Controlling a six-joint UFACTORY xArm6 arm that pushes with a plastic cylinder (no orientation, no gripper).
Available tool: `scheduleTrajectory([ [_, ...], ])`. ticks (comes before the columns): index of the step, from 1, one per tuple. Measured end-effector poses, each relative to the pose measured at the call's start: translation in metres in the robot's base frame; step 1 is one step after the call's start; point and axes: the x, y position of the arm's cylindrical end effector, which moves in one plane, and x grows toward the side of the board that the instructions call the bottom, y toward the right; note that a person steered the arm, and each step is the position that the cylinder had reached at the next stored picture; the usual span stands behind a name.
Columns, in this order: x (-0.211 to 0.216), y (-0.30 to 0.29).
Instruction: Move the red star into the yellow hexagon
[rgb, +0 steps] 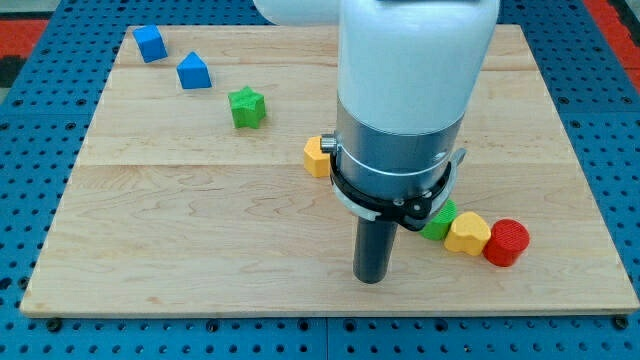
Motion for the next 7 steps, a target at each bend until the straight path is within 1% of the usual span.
scheduleTrajectory([
  [2, 0.000, -0.007],
  [3, -0.006, 0.019],
  [4, 0.021, 0.057],
  [5, 0.017, 0.164],
  [6, 0.006, 0.200],
  [7, -0.034, 0.150],
])
